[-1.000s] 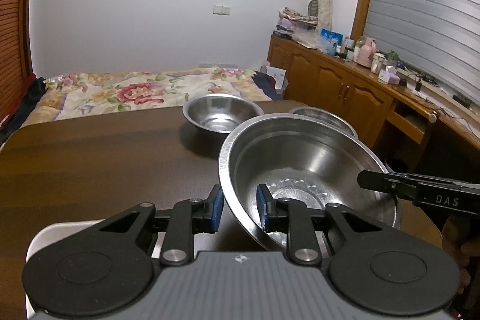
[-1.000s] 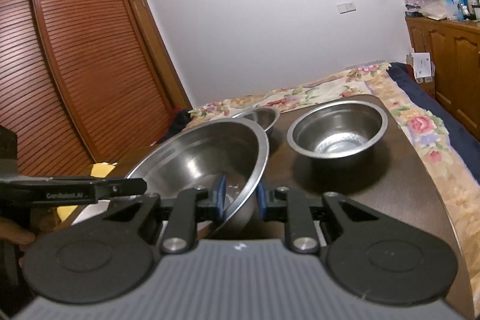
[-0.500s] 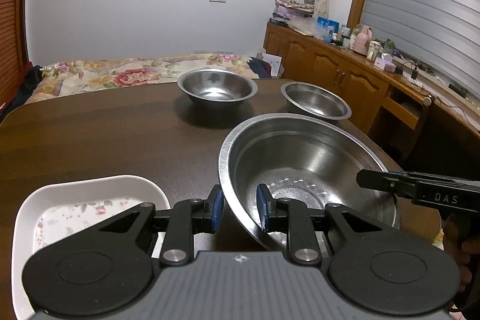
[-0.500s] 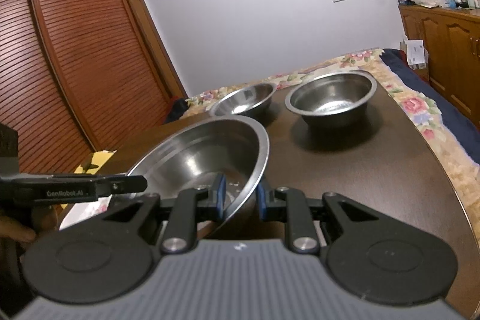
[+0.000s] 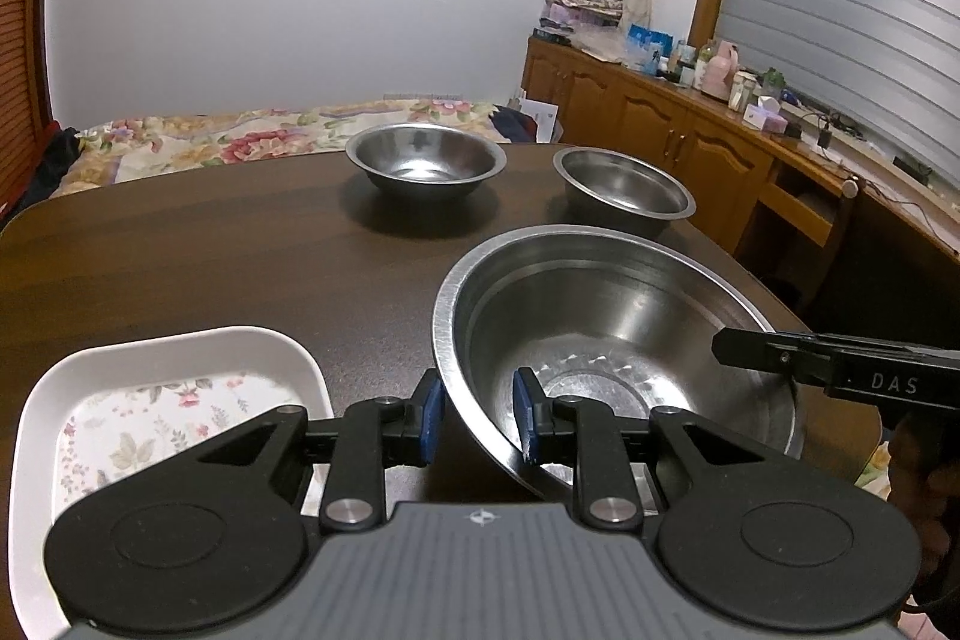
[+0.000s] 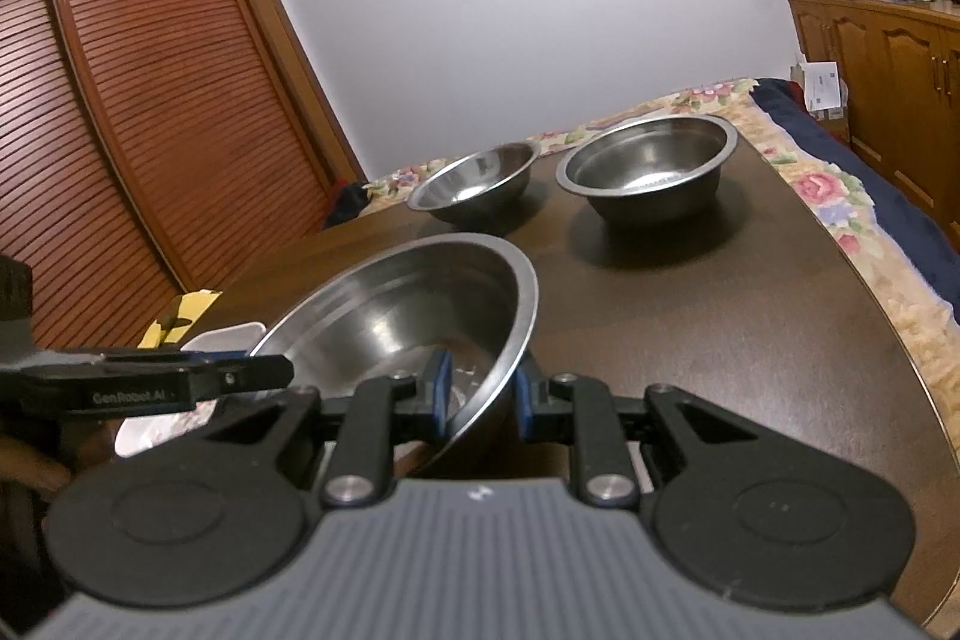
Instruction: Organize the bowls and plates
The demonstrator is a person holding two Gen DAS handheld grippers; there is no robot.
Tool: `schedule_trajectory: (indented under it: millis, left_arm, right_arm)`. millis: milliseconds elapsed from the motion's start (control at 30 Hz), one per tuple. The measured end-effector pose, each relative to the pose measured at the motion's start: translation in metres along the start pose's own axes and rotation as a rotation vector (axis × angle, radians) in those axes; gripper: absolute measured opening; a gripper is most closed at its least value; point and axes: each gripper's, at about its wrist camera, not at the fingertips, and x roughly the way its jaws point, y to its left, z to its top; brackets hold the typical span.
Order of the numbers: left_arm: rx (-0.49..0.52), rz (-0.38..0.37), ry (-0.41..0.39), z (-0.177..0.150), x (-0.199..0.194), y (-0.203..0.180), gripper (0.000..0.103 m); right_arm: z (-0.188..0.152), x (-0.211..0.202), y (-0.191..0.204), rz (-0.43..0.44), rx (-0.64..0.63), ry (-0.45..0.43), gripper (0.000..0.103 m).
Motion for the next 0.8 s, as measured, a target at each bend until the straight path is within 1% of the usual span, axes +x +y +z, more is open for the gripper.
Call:
schedule_trajectory:
  millis: [467,600,800]
  left_arm:
    - [-0.018,0.023,-0.028,0.003,-0.005,0.010,0.027]
    - [-0.018,0.032,-0.043,0.006,-0.009,0.013,0.028]
    - [-0.015,0.042,-0.060,0.015,-0.013,0.018,0.029]
  right_arm:
    - [0.000,0.001,-0.001,-0.012,-0.017,-0.004,0.024]
    - [0.005,-0.001,-0.001,-0.023,-0.019,-0.002,0.025]
    - [0.015,-0.009,0.000,-0.037,-0.042,-0.024,0.025]
